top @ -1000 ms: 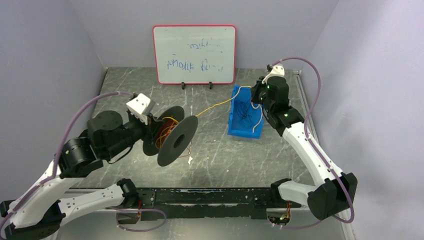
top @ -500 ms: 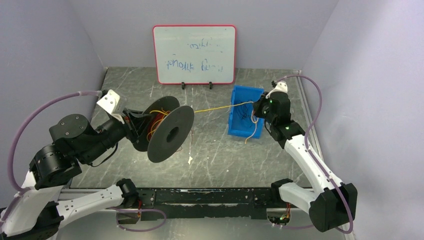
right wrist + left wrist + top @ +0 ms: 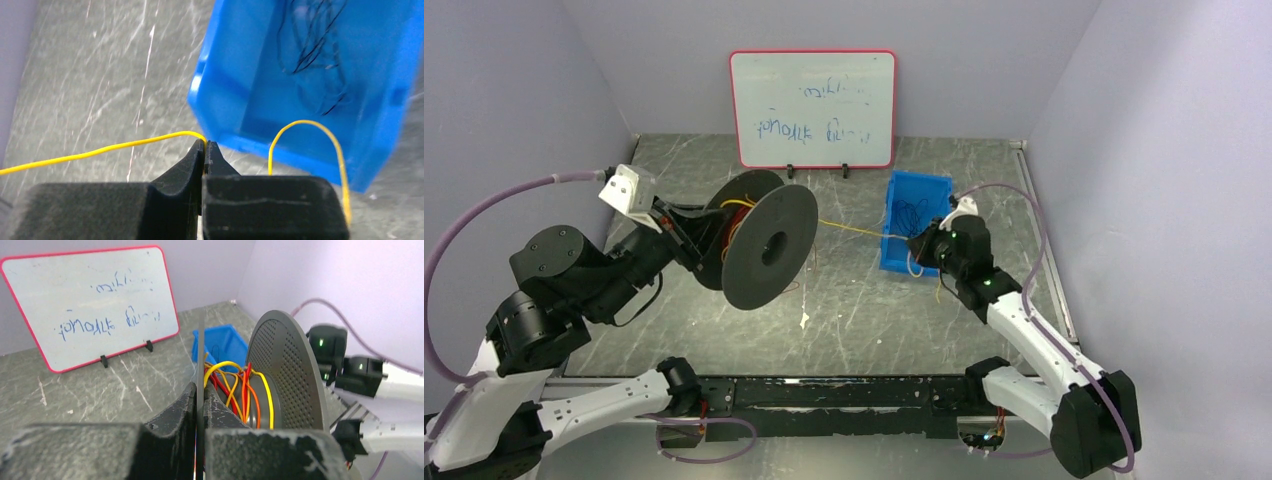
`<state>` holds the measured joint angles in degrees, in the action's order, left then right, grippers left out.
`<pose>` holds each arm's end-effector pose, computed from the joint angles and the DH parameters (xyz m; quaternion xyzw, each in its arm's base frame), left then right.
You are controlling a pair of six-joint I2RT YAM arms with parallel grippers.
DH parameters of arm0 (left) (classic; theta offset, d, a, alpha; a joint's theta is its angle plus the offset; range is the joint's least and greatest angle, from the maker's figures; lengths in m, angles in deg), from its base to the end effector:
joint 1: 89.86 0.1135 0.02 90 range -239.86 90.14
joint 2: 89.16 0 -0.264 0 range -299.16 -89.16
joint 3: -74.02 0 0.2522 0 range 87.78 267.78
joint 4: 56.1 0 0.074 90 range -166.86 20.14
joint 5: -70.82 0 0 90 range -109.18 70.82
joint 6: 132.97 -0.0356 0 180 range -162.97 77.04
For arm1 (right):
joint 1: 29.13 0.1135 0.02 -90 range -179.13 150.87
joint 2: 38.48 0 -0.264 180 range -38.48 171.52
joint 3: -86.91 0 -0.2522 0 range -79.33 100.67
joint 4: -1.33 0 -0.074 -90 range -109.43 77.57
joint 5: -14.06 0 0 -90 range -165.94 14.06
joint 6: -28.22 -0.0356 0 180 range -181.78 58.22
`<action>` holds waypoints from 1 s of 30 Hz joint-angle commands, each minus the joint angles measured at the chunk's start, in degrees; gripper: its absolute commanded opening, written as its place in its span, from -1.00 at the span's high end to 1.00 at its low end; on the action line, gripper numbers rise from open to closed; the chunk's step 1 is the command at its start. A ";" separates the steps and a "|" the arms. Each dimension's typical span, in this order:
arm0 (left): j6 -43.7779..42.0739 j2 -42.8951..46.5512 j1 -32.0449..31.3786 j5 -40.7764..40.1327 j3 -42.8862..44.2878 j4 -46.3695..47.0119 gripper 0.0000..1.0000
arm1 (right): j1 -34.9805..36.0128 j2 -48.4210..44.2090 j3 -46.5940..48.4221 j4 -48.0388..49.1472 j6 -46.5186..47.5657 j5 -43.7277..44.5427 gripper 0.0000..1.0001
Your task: Wrap the cables
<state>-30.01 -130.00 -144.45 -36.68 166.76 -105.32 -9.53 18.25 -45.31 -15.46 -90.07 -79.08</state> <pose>0.0572 -0.0620 0.4897 0.1396 0.6769 -0.3102 0.6527 0.2094 0.0766 0.2474 0.0496 0.8452 0.2370 0.4765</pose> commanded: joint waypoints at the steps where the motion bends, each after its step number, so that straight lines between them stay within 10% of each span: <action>1: 3.20 -0.41 -0.26 -4.91 1.47 15.53 0.86 | 7.57 -1.15 -3.95 2.49 -3.41 4.95 1.00; 12: 7.48 -4.78 -0.26 -11.17 1.54 23.73 0.86 | 31.96 6.95 -11.07 11.91 -12.59 16.88 1.00; 30: 6.47 -18.29 -0.26 -20.76 -0.58 37.22 0.86 | 51.44 27.24 2.67 18.82 -13.52 23.03 1.00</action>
<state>-23.70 -147.18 -144.47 -52.04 165.82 -82.57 39.03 42.91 -46.18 3.51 -104.02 -58.03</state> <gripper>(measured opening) 0.090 0.016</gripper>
